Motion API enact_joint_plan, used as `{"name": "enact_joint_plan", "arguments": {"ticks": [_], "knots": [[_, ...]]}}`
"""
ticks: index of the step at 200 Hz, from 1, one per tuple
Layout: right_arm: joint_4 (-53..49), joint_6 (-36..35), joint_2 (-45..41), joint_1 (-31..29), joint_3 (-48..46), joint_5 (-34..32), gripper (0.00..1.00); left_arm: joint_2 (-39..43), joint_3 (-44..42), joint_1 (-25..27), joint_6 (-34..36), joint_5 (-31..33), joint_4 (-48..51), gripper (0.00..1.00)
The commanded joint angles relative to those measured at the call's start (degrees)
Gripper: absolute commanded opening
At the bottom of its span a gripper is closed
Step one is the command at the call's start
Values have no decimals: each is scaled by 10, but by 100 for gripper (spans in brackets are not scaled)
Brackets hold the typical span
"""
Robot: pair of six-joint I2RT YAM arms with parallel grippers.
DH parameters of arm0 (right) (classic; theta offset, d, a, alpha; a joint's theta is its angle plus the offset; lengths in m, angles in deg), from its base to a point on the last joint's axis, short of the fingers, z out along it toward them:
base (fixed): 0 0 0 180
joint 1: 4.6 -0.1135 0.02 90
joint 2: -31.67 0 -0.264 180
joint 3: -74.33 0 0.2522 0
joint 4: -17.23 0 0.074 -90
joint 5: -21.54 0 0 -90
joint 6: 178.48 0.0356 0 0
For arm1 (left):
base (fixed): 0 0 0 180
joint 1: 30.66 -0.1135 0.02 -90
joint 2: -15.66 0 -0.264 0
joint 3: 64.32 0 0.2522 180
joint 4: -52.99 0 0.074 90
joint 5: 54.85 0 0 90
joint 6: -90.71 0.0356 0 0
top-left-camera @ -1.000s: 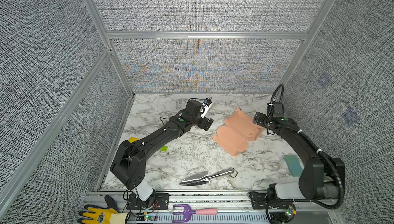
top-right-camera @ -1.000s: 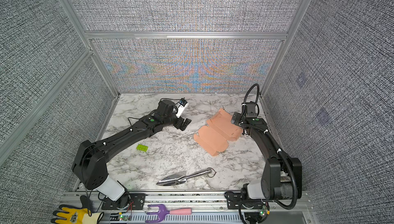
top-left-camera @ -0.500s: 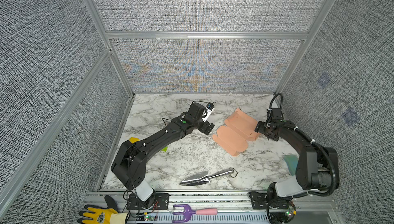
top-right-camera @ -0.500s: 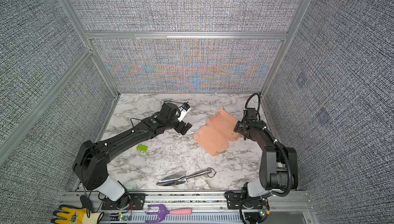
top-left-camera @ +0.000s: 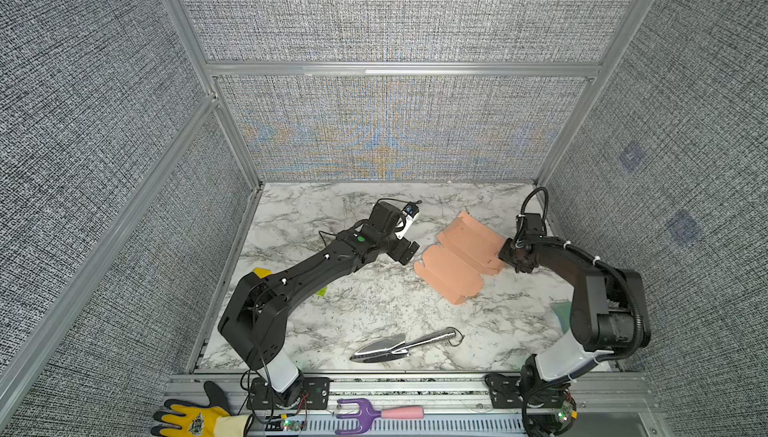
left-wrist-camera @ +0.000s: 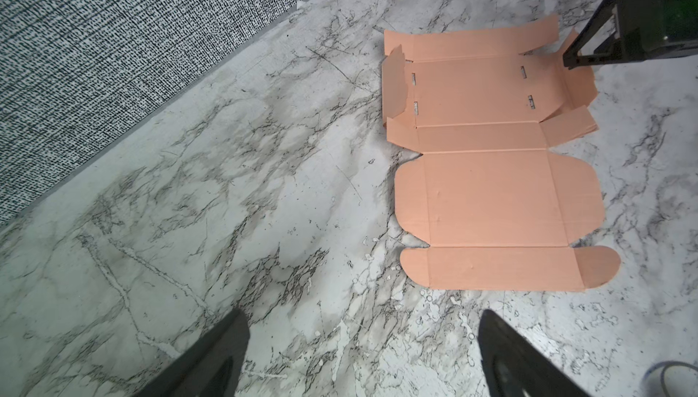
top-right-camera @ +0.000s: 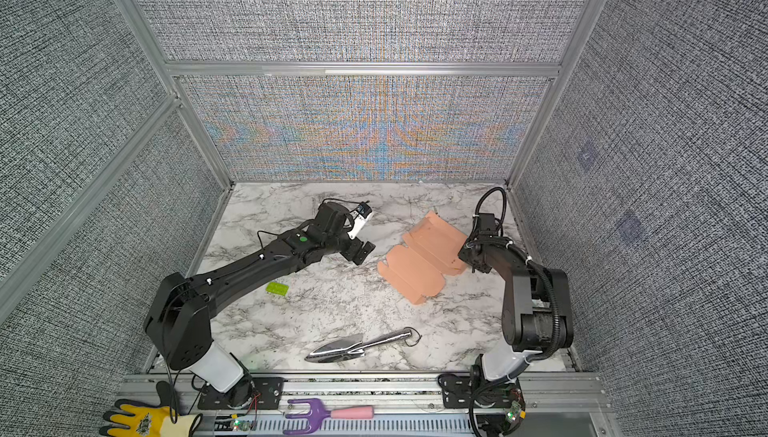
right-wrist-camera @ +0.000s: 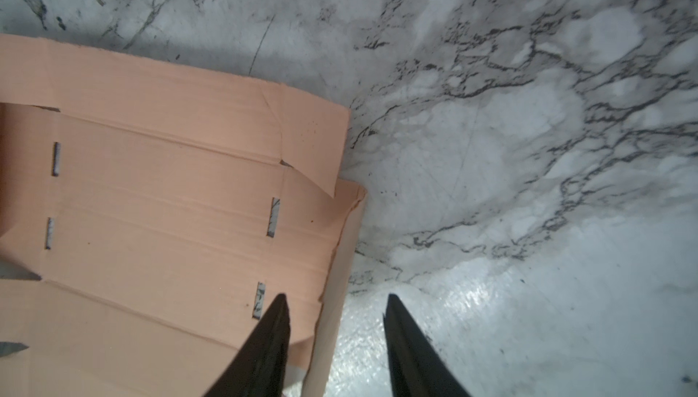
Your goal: Fold the paper box
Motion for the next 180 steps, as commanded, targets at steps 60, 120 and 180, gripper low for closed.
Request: {"name": "enact_joint_plan", "arguments": {"ticks": [60, 120, 180], "knots": [[106, 8, -23, -5, -71, 9, 8, -42, 43, 3, -40, 4, -3, 94], [180, 8, -79, -40, -108, 10, 0, -86, 102, 3, -76, 36, 38, 93], [296, 46, -183, -100, -181, -31, 0, -155, 180, 3, -135, 99, 80, 88]]}}
